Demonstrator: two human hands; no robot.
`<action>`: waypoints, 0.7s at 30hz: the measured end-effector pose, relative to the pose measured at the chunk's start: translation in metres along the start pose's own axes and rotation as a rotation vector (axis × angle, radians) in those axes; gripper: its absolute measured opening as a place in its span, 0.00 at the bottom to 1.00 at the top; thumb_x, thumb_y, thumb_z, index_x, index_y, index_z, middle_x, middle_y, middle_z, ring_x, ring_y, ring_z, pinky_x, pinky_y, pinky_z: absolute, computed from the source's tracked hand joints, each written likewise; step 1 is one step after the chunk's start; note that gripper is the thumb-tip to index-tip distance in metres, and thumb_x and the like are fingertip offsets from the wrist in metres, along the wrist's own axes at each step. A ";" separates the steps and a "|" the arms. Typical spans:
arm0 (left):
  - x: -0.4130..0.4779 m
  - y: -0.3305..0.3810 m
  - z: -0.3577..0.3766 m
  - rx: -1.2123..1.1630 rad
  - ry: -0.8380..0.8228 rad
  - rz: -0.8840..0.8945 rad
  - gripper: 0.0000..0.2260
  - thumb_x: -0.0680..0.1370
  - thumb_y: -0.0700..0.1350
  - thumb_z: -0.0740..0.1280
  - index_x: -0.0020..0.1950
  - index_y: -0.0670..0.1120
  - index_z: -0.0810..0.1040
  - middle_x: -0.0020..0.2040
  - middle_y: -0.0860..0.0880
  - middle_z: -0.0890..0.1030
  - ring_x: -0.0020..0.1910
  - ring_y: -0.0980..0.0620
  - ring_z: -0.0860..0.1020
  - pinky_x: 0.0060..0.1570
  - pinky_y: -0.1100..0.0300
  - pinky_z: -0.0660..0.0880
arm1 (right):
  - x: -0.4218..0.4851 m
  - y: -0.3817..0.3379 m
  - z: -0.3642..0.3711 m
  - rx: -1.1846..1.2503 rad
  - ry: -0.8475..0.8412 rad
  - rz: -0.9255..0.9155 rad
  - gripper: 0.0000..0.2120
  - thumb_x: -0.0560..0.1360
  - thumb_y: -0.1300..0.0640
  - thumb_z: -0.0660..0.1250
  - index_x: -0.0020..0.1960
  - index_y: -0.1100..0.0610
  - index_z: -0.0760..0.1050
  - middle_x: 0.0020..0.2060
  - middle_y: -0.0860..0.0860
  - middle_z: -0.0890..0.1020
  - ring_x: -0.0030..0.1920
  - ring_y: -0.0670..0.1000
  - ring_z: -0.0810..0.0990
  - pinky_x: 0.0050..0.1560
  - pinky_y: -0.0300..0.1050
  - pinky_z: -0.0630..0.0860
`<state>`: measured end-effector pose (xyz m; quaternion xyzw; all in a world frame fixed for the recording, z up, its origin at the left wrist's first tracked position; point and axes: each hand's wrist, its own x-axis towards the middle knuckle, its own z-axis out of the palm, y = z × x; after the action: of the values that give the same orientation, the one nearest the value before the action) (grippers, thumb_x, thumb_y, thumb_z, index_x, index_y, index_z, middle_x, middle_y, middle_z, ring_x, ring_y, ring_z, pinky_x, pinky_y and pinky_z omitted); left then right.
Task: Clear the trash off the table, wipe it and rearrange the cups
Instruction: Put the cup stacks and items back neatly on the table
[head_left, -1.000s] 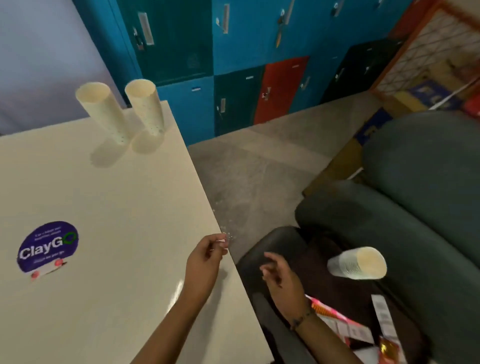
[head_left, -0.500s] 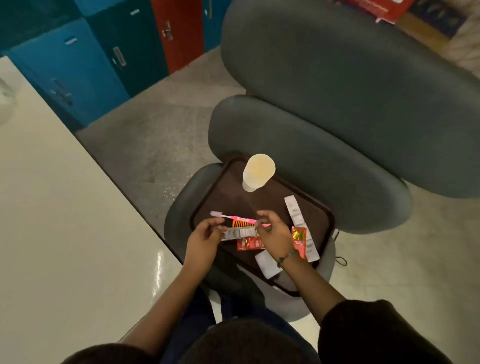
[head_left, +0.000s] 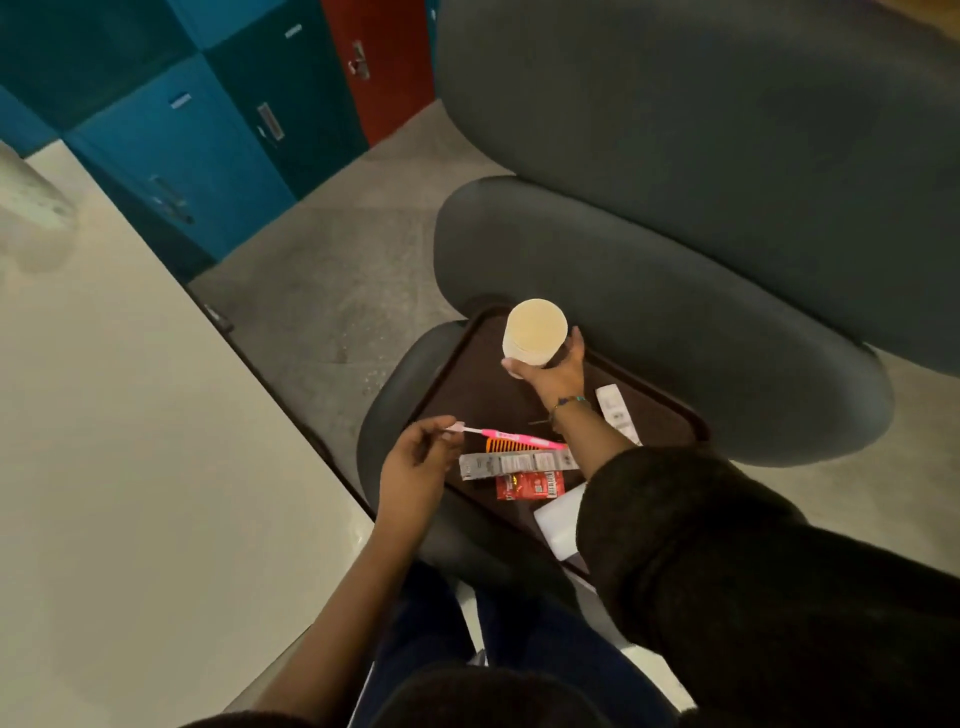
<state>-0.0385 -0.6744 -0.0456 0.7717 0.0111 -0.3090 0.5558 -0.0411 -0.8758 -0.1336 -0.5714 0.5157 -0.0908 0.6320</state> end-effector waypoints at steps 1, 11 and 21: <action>0.001 0.001 -0.005 -0.015 0.016 0.004 0.08 0.78 0.40 0.62 0.49 0.52 0.77 0.44 0.53 0.81 0.39 0.64 0.80 0.38 0.72 0.75 | 0.003 -0.002 0.004 -0.010 -0.012 -0.011 0.51 0.61 0.67 0.78 0.75 0.59 0.51 0.71 0.57 0.65 0.72 0.54 0.63 0.66 0.38 0.59; 0.006 0.010 -0.065 -0.192 0.187 -0.017 0.09 0.79 0.38 0.62 0.56 0.42 0.77 0.45 0.46 0.82 0.42 0.53 0.80 0.45 0.66 0.77 | -0.057 -0.039 0.042 -0.088 -0.089 -0.269 0.36 0.64 0.70 0.76 0.67 0.64 0.64 0.60 0.54 0.74 0.59 0.48 0.72 0.51 0.19 0.69; 0.002 0.034 -0.206 -0.341 0.463 0.013 0.09 0.79 0.41 0.59 0.56 0.47 0.77 0.48 0.49 0.82 0.47 0.51 0.81 0.47 0.61 0.76 | -0.146 -0.112 0.204 -0.236 -0.652 -0.512 0.33 0.65 0.64 0.75 0.63 0.50 0.63 0.57 0.47 0.72 0.57 0.45 0.71 0.51 0.28 0.74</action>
<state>0.0712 -0.5103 0.0213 0.7172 0.1845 -0.1144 0.6621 0.1003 -0.6815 0.0004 -0.7481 0.1372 0.0004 0.6492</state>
